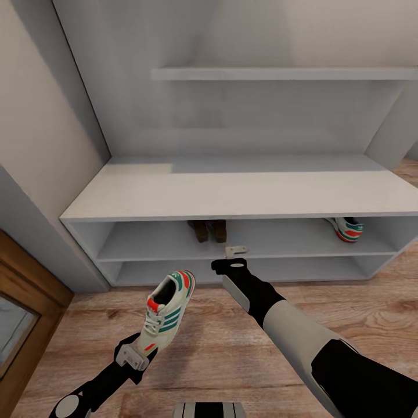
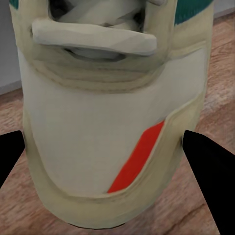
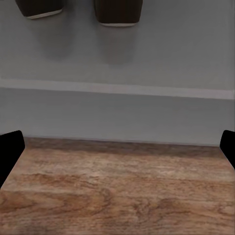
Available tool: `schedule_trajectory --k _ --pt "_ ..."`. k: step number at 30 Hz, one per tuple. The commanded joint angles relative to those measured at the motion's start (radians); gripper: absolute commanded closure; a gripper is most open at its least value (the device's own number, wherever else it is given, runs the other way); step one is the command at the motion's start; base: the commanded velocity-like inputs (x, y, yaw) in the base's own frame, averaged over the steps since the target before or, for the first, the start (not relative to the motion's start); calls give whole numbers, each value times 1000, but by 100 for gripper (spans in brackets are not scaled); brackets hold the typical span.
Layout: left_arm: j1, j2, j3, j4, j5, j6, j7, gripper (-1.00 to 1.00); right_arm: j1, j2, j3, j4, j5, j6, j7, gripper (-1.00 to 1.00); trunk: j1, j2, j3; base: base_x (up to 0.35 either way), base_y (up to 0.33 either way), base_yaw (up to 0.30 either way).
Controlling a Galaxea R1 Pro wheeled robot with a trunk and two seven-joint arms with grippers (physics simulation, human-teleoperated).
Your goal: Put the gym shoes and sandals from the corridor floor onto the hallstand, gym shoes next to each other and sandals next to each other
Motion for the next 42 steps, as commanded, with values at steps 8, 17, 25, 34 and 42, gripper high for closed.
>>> schedule_trajectory --k 8,17,25,34,42 --pt "0 -2 -2 0 1 0 0 100 0 0 1 1 1 -9 0 -100 0 0 0 -2 0 0" --pt "0 -20 -2 0 -3 0 0 100 1 0 1 0 1 -15 0 -100 0 0 0 0 0 0" --pt "0 -29 -1 0 -6 0 0 100 1 0 1 -1 2 -17 0 -100 0 0 0 0 0 0" --pt "0 -32 -1 0 -6 0 0 100 2 0 2 -5 1 -17 1 -100 0 0 0 0 0 0" --pt "0 -31 0 0 -5 0 -1 100 14 0 7 -11 1 -58 1 -100 0 0 0 0 0 0"
